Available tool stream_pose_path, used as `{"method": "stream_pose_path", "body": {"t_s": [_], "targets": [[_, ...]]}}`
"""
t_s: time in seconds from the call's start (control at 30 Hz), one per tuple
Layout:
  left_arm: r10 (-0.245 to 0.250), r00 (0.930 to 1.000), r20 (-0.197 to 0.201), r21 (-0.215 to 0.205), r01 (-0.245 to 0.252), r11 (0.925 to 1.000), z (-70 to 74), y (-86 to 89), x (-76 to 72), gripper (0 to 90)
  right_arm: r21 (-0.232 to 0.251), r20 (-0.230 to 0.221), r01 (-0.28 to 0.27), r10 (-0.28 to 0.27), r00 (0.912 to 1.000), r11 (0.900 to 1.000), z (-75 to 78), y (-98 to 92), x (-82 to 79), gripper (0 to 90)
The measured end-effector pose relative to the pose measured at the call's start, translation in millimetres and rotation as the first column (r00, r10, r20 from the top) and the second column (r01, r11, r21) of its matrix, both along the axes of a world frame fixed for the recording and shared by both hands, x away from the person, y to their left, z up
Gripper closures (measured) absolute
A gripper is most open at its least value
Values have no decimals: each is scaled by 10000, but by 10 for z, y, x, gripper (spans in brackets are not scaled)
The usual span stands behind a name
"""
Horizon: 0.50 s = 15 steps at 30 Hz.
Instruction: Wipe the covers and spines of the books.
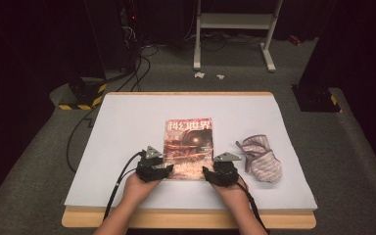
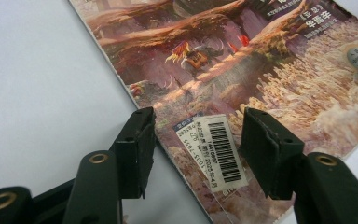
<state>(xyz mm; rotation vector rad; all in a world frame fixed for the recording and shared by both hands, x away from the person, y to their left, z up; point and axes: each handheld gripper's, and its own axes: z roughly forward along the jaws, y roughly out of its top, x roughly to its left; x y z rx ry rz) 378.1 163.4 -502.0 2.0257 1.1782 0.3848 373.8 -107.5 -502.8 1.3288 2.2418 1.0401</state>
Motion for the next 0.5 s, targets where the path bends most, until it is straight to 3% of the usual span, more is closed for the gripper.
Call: {"method": "stream_pose_path", "body": {"t_s": [0.5], "targets": [[-227,9997,-53,54,227,9997,3,-62,-236,451,-249,91,-300,302,9995,9992,11,-75,-269,468]]}}
